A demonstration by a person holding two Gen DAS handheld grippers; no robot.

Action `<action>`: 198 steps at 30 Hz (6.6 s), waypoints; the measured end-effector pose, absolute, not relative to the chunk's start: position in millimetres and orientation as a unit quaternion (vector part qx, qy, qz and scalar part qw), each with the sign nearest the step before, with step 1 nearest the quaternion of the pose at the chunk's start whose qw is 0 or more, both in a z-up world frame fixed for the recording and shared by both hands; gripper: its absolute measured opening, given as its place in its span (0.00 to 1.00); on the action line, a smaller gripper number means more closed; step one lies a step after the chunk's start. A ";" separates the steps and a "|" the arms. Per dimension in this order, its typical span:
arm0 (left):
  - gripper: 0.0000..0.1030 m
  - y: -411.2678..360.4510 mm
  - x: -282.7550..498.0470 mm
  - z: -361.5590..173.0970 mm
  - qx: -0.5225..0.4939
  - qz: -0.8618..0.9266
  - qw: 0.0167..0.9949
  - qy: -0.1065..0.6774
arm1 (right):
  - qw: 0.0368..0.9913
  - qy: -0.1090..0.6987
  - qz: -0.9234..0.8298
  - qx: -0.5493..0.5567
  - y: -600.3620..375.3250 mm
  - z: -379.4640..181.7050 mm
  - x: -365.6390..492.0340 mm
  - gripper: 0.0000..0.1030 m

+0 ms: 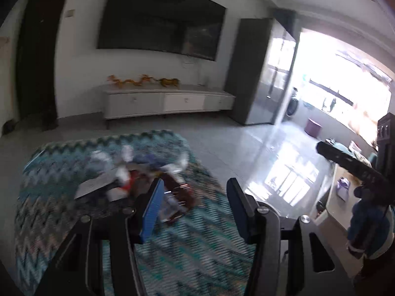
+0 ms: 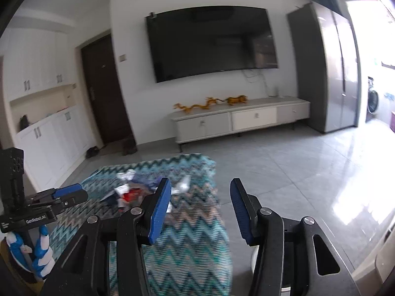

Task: Collect trash
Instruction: 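Return the right gripper to the ottoman and lower onto the brown snack wrapper, then close the right gripper on the brown snack wrapper and lift it, then carry the brown wrapper over the trash bin with the right gripper and open, then move the right gripper back from the bin toward the ottoman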

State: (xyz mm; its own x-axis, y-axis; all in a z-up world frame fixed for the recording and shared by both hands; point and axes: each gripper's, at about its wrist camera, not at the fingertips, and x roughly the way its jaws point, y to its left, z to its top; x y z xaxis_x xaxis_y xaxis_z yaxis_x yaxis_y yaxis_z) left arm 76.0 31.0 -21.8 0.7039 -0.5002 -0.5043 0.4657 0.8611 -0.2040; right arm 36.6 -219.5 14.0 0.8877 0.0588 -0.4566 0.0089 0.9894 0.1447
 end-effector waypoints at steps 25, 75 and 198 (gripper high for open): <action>0.49 86.4 150.1 -108.3 -0.091 -0.224 0.892 0.383 | 0.917 0.362 0.137 0.092 -135.4 -86.2 141.0 0.37; 0.05 62.2 167.7 -137.4 -0.130 -0.225 0.856 0.447 | 0.879 0.389 0.267 0.076 -113.4 -133.6 168.2 0.05; 0.04 -362.7 166.0 -188.3 0.063 -0.432 0.736 0.517 | 0.835 0.425 -0.137 0.321 -491.6 -312.2 26.4 0.37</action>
